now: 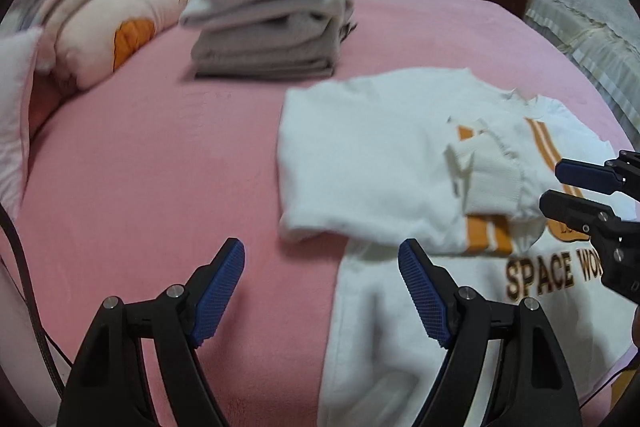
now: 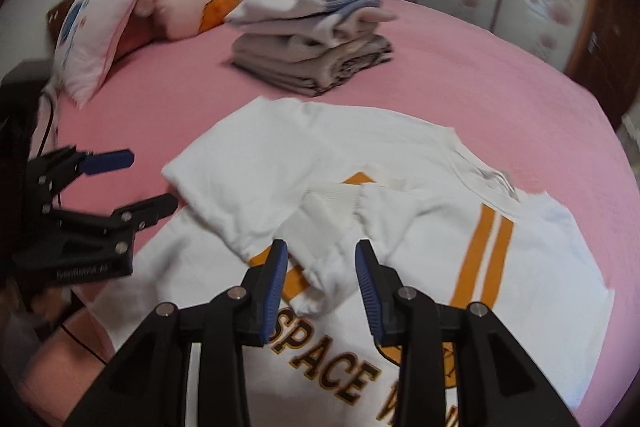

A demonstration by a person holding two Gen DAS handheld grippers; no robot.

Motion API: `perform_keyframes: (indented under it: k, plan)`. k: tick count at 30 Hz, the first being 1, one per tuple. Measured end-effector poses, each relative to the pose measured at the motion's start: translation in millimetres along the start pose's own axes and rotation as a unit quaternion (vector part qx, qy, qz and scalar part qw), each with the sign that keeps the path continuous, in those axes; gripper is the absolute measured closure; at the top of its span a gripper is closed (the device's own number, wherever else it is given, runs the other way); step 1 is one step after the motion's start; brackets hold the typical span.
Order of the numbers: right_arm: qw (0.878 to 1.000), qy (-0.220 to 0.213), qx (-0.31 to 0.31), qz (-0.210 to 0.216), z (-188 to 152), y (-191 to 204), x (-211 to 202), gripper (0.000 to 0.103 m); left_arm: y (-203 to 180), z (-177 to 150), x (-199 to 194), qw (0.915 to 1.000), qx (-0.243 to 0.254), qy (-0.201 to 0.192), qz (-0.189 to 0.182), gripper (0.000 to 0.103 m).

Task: Fold small clothes
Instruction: 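Lift the open left tool away from the folded sleeve, then grasp the white sleeve cuff with the right tool and lift it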

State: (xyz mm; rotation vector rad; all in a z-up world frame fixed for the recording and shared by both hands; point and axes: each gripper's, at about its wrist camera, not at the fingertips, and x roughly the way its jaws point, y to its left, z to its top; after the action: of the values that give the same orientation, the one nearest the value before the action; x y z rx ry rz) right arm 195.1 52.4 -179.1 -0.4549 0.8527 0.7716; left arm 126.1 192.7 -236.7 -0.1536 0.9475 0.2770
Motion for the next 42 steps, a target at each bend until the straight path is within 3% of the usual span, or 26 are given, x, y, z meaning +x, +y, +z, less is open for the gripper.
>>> perform_keyframes:
  k: [5,10,13,14,15,20,23,26,31,37,42]
  plan:
    - [0.993,0.025,-0.107,-0.039,0.4,31.2,26.9,0.068,22.4,-14.4,14.2,0.9990,-0.038,0.018,-0.013,0.025]
    - [0.973,0.060,-0.192,-0.114,-1.4,56.1,66.3,0.068,41.4,-16.5,22.9,0.9963,-0.075,0.027,-0.034,0.025]
    - [0.963,0.068,-0.217,-0.146,-1.3,62.3,81.6,0.069,50.8,-16.9,25.6,0.9944,-0.090,0.029,-0.046,0.025]
    - [0.964,0.066,-0.212,-0.144,0.7,61.4,81.6,0.075,53.1,-16.4,24.7,0.9941,-0.093,0.028,-0.049,0.025]
    - [0.968,0.064,-0.200,-0.141,4.5,58.4,80.2,0.092,53.4,-15.5,24.2,0.9939,-0.094,0.028,-0.051,0.025]
    - [0.994,0.048,-0.048,-0.088,37.8,10.2,51.4,0.095,45.9,-6.7,24.4,0.9934,-0.089,0.024,-0.067,0.025]
    - [0.997,0.016,0.055,-0.044,55.0,-30.8,21.8,0.096,34.9,0.7,25.8,0.9941,-0.079,0.017,-0.073,0.025]
    - [0.991,-0.027,0.133,-0.019,67.4,-70.0,-11.6,0.096,26.2,6.9,30.9,0.9934,-0.077,0.012,-0.084,0.025]
    - [0.973,-0.092,0.211,-0.008,78.5,-116.7,-48.1,0.096,19.4,13.2,43.1,0.9903,-0.094,0.021,-0.100,0.025]
    - [0.955,-0.150,0.255,-0.026,89.2,-156.6,-75.3,0.096,8.4,19.9,47.3,0.9915,-0.092,0.022,-0.090,0.025]
    - [0.946,-0.177,0.267,-0.041,83.8,-176.1,-91.7,0.096,2.6,30.3,52.7,0.9899,-0.110,0.022,-0.086,0.025]
